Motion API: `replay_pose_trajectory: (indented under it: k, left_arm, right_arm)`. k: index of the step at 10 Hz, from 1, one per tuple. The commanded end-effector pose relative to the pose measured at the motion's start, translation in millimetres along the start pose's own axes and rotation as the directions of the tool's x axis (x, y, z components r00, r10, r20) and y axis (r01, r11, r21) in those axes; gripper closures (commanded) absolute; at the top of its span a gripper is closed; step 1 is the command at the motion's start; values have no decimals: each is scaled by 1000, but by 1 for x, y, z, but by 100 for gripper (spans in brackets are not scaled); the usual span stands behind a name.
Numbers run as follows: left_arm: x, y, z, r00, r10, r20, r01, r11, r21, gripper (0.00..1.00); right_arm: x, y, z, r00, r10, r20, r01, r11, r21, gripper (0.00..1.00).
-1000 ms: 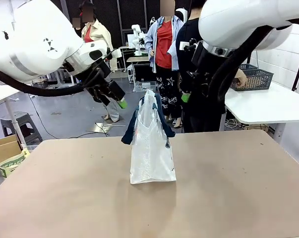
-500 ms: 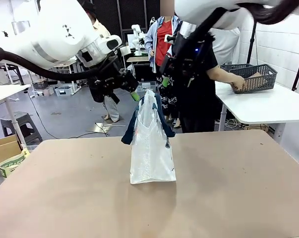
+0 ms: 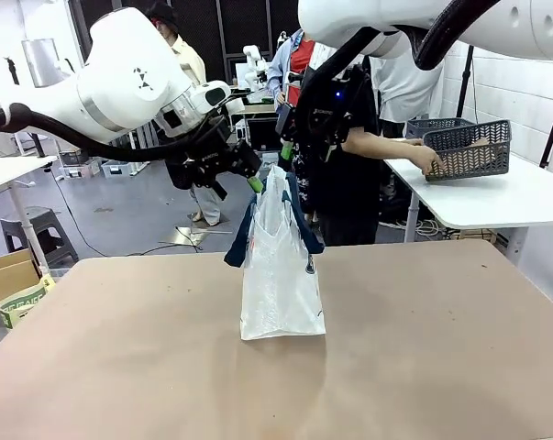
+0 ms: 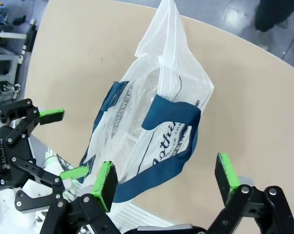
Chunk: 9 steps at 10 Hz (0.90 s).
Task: Transfer purchased items from the store into the shopping bag.
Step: Open the Reusable shopping bag in the center of the table.
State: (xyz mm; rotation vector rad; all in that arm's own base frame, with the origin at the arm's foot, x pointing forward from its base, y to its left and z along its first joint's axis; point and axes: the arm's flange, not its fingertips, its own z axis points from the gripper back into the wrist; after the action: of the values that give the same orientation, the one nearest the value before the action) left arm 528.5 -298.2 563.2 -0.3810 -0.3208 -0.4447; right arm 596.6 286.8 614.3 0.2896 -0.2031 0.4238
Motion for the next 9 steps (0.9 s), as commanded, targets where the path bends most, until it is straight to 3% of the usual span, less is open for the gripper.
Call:
replay_pose_trajectory:
  k: [1,3,9]
  left_arm:
    - [1,3,1,1000,4,5,-4,1000,2,0]
    - [7,-1,-9,1000,-4,-12,4,1000,-17,0]
    - [5,6,-23,999,40,-13,-40,998,-45,0]
  right_arm:
    - [1,1,-1,1000,1,0,-1,1000,1,0]
    - [11,5,-10,999,-43,13,43,999,18,0]
    - [22,15,-47,994,1,-112,4,999,41,0]
